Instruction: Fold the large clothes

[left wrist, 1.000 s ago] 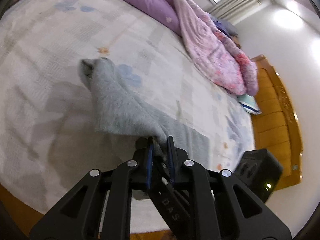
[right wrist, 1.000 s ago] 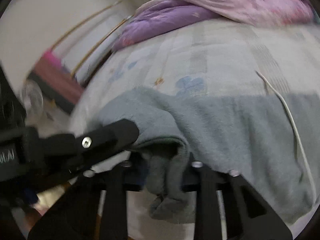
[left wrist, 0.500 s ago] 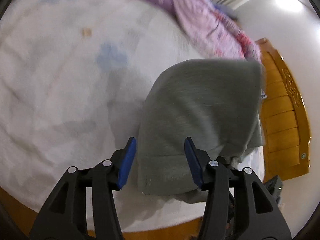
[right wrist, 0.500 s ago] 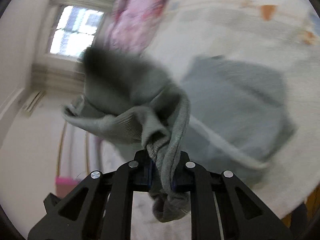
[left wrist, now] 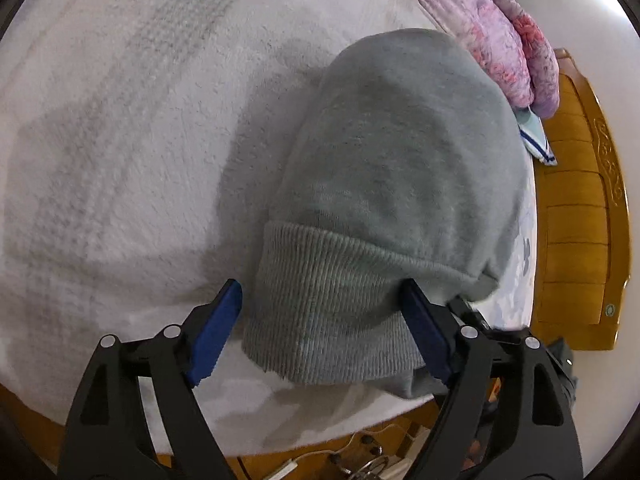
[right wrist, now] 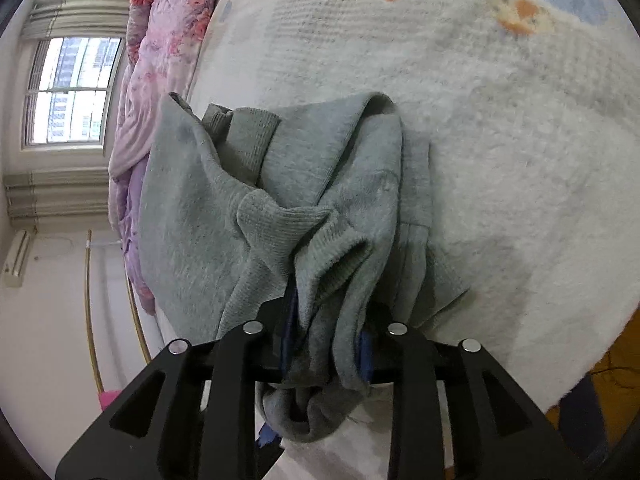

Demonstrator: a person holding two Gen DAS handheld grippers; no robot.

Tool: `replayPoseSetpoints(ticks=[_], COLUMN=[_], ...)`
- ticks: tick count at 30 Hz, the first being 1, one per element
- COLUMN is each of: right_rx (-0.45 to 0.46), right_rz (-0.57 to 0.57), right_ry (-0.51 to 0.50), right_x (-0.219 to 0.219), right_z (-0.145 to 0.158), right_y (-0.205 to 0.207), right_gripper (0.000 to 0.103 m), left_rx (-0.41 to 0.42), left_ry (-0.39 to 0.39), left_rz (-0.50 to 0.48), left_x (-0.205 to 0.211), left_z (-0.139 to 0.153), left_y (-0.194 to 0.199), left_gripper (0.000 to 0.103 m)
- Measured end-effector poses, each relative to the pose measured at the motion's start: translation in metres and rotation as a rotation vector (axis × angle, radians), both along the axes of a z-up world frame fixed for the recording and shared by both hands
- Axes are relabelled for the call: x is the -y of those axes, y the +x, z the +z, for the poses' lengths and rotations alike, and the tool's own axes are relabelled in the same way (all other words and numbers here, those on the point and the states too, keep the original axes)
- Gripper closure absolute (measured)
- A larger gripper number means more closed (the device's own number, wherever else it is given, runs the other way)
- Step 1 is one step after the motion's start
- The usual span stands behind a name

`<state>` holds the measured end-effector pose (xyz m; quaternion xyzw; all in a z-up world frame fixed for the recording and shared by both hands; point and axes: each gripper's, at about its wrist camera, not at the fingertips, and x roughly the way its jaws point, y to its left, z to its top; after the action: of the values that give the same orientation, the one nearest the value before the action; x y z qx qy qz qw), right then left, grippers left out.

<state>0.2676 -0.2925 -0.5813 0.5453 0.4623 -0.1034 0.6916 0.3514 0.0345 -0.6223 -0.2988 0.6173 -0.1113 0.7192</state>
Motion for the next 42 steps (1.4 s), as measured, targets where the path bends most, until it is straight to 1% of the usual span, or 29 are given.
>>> replayPoseSetpoints(ticks=[1, 2, 3, 4, 5, 6, 7, 8, 9, 10, 12, 14, 16, 18, 21, 23, 24, 26, 29, 30, 32, 33, 35, 36, 37, 38, 39, 40, 42], right_rx=[-0.007, -0.004, -0.012, -0.026, -0.042, -0.048, -0.05, -0.052, -0.046, -0.029, -0.007, 0.027, 0.032, 0.034, 0.029, 0.012, -0.002, -0.009, 0.013, 0.043, 0.054, 0.064, 0.089, 0.109, 0.106, 0.098, 0.101, 0.094, 0.083], right_rz=[0.002, -0.003, -0.013, -0.023, -0.033, -0.042, -0.051, -0.065, -0.095, -0.124, -0.188, -0.225, -0.241, -0.269, -0.28, -0.297, -0.309, -0.35, -0.378, -0.402, -0.416, -0.411, -0.352, -0.333, -0.311, -0.274, -0.24, -0.209, -0.122], right_ry=[-0.01, -0.004, 0.0, -0.003, 0.001, 0.023, 0.051, 0.094, 0.166, 0.226, 0.342, 0.407, 0.442, 0.5, 0.521, 0.537, 0.546, 0.604, 0.65, 0.661, 0.689, 0.66, 0.581, 0.572, 0.549, 0.505, 0.463, 0.424, 0.316], right_x=[0.002, 0.004, 0.007, 0.009, 0.011, 0.012, 0.013, 0.013, 0.013, 0.013, 0.013, 0.011, 0.011, 0.009, 0.007, 0.003, 0.002, -0.003, -0.014, -0.015, -0.017, -0.015, -0.008, -0.005, -0.001, 0.003, 0.007, 0.009, 0.014], right_z=[0.001, 0.001, 0.0, -0.002, -0.005, -0.008, -0.013, -0.019, -0.029, -0.033, -0.044, -0.048, -0.051, -0.058, -0.059, -0.063, -0.065, -0.066, -0.059, -0.06, -0.07, -0.071, -0.068, -0.067, -0.064, -0.059, -0.052, -0.045, -0.021], right_y=[0.0, -0.003, -0.005, -0.008, -0.01, -0.012, -0.018, -0.021, -0.025, -0.033, -0.038, -0.036, -0.031, -0.029, -0.03, -0.031, -0.031, -0.035, -0.044, -0.044, -0.04, -0.036, -0.023, -0.017, -0.015, -0.011, -0.009, -0.008, 0.0], right_gripper=[0.068, 0.054, 0.039, 0.035, 0.034, 0.031, 0.029, 0.028, 0.027, 0.027, 0.025, 0.023, 0.016, 0.015, 0.013, 0.011, 0.011, 0.011, 0.011, 0.011, 0.011, 0.011, 0.013, 0.024, 0.032, 0.046, 0.055, 0.06, 0.069], left_rx=[0.002, -0.006, -0.016, -0.019, -0.016, -0.014, -0.016, -0.023, -0.03, -0.03, -0.017, 0.0, 0.016, 0.024, 0.021, 0.017, 0.005, 0.003, 0.0, 0.0, -0.013, -0.015, -0.008, -0.008, -0.003, 0.005, 0.005, 0.005, 0.014], left_ry=[0.003, -0.006, -0.032, -0.035, -0.017, -0.016, -0.032, -0.067, -0.115, -0.139, -0.158, -0.171, -0.193, -0.204, -0.208, -0.187, -0.188, -0.183, -0.169, -0.166, -0.176, -0.174, -0.15, -0.137, -0.119, -0.09, -0.077, -0.071, -0.048], left_rz=[0.002, 0.004, 0.007, 0.011, 0.011, 0.013, 0.022, 0.041, 0.06, 0.067, 0.067, 0.054, 0.058, 0.064, 0.078, 0.075, 0.083, 0.091, 0.09, 0.087, 0.096, 0.095, 0.075, 0.066, 0.054, 0.034, 0.022, 0.015, -0.005], left_x=[0.002, 0.003, 0.003, 0.005, 0.006, 0.005, 0.005, 0.002, -0.003, -0.005, -0.005, -0.001, 0.001, 0.001, 0.001, 0.006, 0.007, 0.01, 0.012, 0.011, 0.011, 0.011, 0.014, 0.015, 0.017, 0.019, 0.022, 0.022, 0.026], left_z=[-0.002, -0.006, -0.01, -0.01, -0.007, -0.003, 0.0, 0.003, 0.008, 0.011, 0.023, 0.035, 0.046, 0.053, 0.058, 0.059, 0.058, 0.059, 0.061, 0.061, 0.061, 0.06, 0.063, 0.063, 0.063, 0.065, 0.065, 0.065, 0.069], left_y=[0.0, 0.0, 0.0, 0.001, 0.001, -0.001, -0.002, -0.003, -0.002, -0.003, 0.001, 0.007, 0.011, 0.015, 0.018, 0.023, 0.025, 0.027, 0.028, 0.028, 0.027, 0.028, 0.03, 0.03, 0.031, 0.032, 0.032, 0.032, 0.033], left_gripper=[0.021, 0.024, 0.028, 0.036, 0.043, 0.046, 0.052, 0.059, 0.061, 0.064, 0.066, 0.068, 0.069, 0.069, 0.069, 0.069, 0.069, 0.069, 0.069, 0.069, 0.069, 0.069, 0.069, 0.069, 0.07, 0.07, 0.07, 0.07, 0.07])
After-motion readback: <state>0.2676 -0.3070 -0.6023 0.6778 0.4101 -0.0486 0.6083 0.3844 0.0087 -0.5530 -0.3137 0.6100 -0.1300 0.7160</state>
